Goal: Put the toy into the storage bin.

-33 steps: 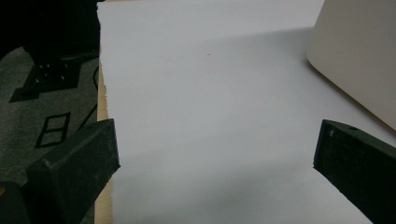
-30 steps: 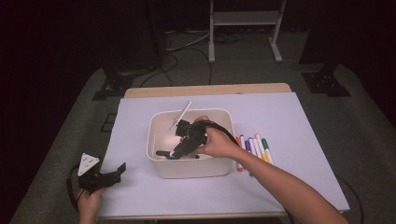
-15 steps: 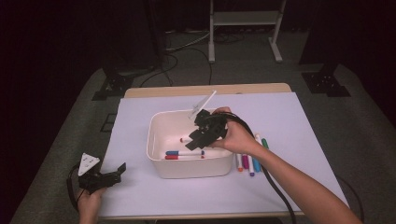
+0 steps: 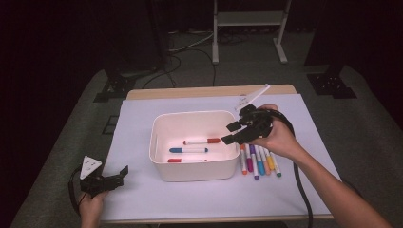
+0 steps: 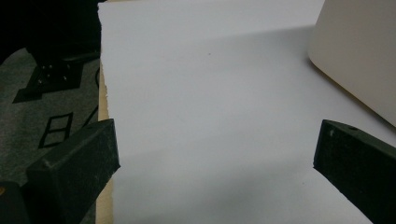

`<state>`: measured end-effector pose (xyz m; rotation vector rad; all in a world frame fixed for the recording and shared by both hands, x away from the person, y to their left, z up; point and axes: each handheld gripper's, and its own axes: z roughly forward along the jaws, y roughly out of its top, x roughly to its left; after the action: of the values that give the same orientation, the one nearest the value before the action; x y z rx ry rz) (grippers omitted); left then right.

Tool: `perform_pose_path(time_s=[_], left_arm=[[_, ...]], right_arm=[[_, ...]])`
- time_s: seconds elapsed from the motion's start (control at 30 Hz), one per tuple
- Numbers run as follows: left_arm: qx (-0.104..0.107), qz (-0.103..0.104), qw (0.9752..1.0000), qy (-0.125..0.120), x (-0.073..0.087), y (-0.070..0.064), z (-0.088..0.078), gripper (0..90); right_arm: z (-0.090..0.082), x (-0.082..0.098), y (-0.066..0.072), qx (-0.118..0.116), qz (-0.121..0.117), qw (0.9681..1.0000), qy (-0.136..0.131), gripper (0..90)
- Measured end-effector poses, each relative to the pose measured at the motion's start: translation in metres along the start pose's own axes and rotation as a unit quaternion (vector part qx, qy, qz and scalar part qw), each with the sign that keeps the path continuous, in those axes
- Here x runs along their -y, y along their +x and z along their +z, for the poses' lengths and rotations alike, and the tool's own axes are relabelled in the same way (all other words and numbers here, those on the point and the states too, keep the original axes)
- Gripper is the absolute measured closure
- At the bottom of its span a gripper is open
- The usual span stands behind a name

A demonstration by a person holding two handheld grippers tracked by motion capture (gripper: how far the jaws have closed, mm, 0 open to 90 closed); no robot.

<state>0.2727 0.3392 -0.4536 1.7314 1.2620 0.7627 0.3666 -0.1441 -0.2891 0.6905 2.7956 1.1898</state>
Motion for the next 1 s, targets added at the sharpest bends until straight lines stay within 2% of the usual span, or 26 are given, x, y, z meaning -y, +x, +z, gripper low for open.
perform_pose_path(time_s=[0.23, 0.43, 0.77, 1.0], left_arm=[[-0.001, 0.001, 1.0000, 0.000, 0.000, 0.000, 0.000, 0.0], [-0.003, 0.002, 1.0000, -0.001, 0.000, -0.001, 0.000, 0.0], [-0.005, 0.006, 1.0000, 0.000, 0.000, -0.001, 0.000, 0.0], [-0.005, 0.007, 1.0000, -0.001, 0.000, -0.002, 0.000, 0.0]], right_arm=[[-0.026, 0.031, -0.019, 0.024, 0.031, 0.9990, -0.020, 41.4], [-0.036, 0.064, -0.035, 0.044, 0.064, 0.9968, -0.021, 40.2], [-0.027, 0.129, -0.063, 0.070, 0.127, 0.9894, -0.005, 39.7], [-0.018, 0.158, -0.072, 0.091, 0.153, 0.9840, 0.011, 39.7]])
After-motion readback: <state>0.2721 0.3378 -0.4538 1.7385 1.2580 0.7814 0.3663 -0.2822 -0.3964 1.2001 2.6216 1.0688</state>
